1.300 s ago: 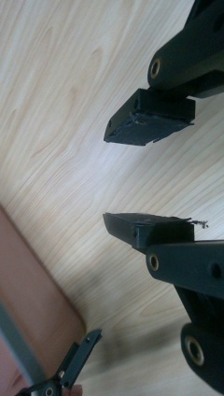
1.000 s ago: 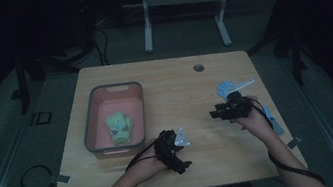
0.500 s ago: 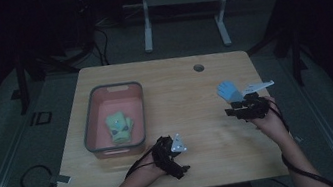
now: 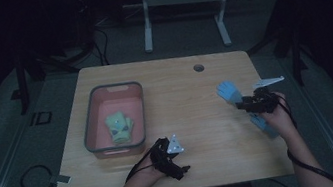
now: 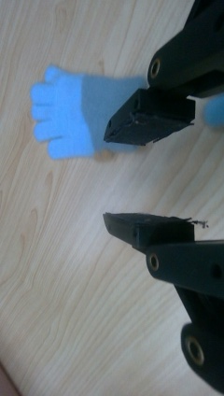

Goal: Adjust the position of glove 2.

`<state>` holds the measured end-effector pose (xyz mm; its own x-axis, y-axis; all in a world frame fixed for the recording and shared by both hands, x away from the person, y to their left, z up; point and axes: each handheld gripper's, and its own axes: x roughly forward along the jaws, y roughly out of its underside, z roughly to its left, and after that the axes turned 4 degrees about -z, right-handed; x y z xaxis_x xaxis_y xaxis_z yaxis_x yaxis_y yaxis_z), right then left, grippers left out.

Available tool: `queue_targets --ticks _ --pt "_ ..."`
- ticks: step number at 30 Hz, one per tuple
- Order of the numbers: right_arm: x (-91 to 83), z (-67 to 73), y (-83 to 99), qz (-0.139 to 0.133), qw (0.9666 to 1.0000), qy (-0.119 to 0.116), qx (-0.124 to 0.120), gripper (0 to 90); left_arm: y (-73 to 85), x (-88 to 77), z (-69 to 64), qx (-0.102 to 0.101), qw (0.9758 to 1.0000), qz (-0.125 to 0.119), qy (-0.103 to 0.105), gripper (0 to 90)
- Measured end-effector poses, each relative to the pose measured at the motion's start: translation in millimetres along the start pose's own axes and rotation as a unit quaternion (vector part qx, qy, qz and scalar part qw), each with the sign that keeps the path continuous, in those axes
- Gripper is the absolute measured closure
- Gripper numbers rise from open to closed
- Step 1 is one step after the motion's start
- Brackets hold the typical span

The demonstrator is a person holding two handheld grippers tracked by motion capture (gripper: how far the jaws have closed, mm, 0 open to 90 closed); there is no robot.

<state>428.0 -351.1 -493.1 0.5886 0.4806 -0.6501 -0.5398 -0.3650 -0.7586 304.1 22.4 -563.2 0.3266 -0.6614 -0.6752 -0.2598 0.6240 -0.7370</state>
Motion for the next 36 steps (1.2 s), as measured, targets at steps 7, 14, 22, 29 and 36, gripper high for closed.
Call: queue_targets --ticks 7,14,22,29,36 --pt "10.4 -17.0 -10.7 -0.006 0.9999 0.013 -0.002 56.6 0.9 -1.2 -1.2 -0.004 0.9998 -0.018 -0.004 7.1" --pt "29.3 -37.4 -20.8 0.004 0.9996 0.029 0.007 57.1 3.1 -1.3 -1.1 -0.002 0.9999 -0.016 -0.004 7.0" --pt "58.9 -49.5 -23.4 0.030 0.9990 0.032 -0.006 58.0 5.3 -2.1 -0.3 -0.007 0.9998 -0.021 -0.002 7.0" --pt "79.9 -55.2 -23.6 0.055 0.9977 0.038 -0.004 58.7 6.1 -2.9 0.0 -0.002 0.9998 -0.021 -0.007 7.1" --pt "88.0 -49.6 -17.9 0.061 0.9966 0.049 -0.027 60.9 7.1 -3.1 0.3 -0.004 0.9997 -0.022 -0.006 7.1"
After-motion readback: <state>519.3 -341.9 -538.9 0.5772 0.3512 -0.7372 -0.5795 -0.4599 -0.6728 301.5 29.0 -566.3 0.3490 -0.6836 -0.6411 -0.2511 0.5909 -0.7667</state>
